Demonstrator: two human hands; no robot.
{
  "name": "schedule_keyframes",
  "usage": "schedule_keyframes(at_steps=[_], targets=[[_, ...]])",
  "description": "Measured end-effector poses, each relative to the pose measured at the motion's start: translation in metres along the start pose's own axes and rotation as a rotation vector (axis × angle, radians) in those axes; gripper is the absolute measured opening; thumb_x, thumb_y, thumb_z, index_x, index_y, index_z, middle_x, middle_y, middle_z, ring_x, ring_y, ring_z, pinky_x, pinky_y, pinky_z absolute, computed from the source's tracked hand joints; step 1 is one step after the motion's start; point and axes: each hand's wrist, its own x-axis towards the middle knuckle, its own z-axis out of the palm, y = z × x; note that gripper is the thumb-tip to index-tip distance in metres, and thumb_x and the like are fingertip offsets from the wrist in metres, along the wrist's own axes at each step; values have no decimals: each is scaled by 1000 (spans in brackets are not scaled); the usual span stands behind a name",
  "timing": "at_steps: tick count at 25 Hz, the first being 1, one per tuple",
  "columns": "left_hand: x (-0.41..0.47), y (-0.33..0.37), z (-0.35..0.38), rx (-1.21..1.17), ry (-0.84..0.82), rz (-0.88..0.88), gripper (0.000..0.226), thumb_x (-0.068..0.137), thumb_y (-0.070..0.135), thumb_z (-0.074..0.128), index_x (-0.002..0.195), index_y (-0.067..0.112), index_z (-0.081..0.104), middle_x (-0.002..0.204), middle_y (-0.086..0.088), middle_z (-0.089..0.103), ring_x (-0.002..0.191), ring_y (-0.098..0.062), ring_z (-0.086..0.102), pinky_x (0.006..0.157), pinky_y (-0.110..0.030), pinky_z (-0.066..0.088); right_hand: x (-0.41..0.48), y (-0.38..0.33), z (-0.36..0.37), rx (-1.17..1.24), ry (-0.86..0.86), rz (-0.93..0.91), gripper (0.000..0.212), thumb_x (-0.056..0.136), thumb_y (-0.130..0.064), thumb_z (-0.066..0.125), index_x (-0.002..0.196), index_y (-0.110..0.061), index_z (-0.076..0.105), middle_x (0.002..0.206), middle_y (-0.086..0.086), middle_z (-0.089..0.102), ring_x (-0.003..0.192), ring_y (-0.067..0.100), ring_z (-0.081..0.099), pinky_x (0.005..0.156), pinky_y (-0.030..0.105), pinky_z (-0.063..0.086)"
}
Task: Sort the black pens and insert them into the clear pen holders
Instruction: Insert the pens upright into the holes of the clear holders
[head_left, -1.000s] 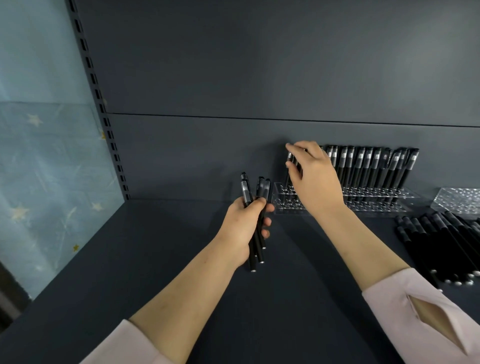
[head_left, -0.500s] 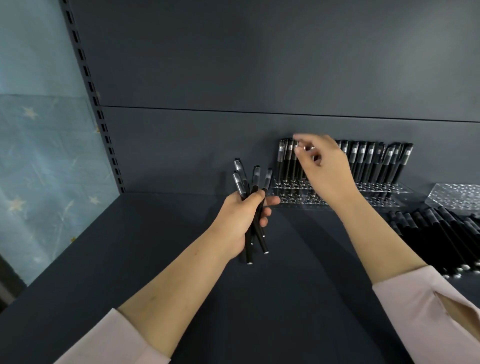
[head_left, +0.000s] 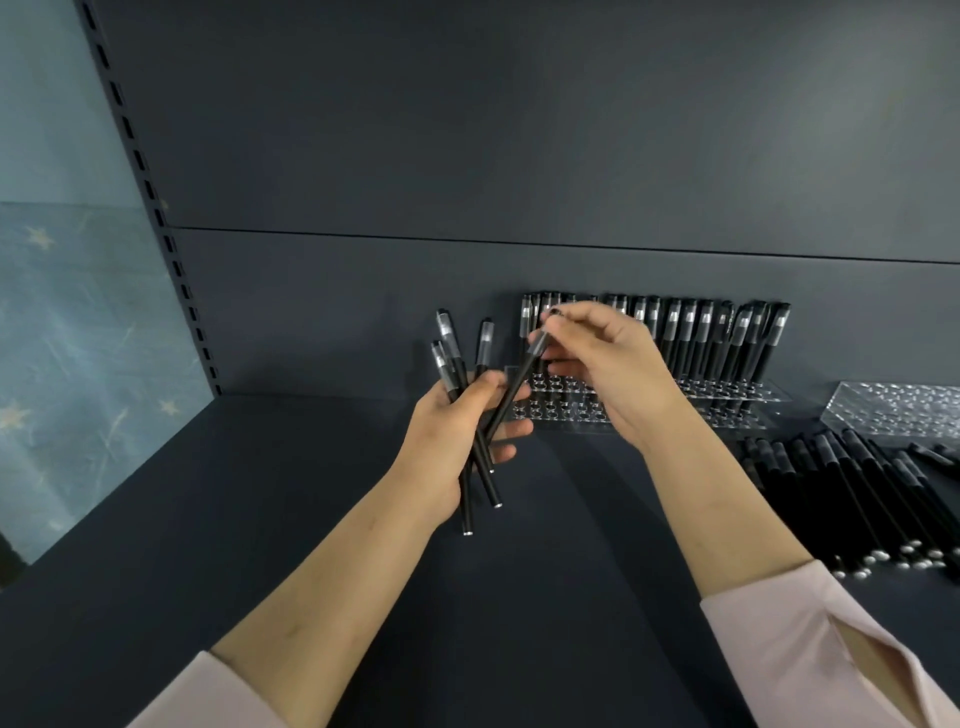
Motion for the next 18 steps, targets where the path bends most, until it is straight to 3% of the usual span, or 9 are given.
schedule_keyframes(at_steps=[2,4,6,9,12,18], targets=[[6,-2,-2,-65,63,-44,18,96,27,59,110,16,61,97,-1,76,79,-24,75,52,-28,55,4,-2,-4,16,232,-129,12,96,-10,56,103,-14,64,91,5,73,82,16,69,75,31,57],[11,-5,-5,-57,87,-82,20,98,30,56,110,15,60,88,0,76,63,-20,71,46,-25,51,8,-3,-10,-55,439,-273,14,97,-12,53,105,-20,59,90,-1,71,80,12,69,77,32,58],[15,-10,-7,-17,100,-113,26,98,34,55,110,11,57,72,1,67,44,-11,50,38,-21,37,6,-2,-12,-141,525,-347,14,98,-13,53,109,-23,56,91,-5,69,77,10,67,78,28,57],[19,-14,-9,25,91,-161,28,98,36,54,107,10,48,69,1,48,41,-6,33,35,-19,27,1,2,-5,-271,516,-400,15,98,-15,53,111,-22,56,93,-4,68,80,10,66,77,20,54],[19,-16,-10,-14,78,-171,17,100,27,50,104,12,43,73,-1,48,41,-6,33,34,-19,27,3,4,-1,-320,466,-414,17,97,-17,54,113,-20,58,91,-6,67,81,7,66,76,15,52],[14,-15,-10,-50,26,-89,7,100,20,51,100,14,48,76,-2,55,49,-10,42,38,-21,32,3,9,5,-436,392,-463,22,95,-20,59,117,-18,61,94,-3,68,85,10,67,81,23,55]])
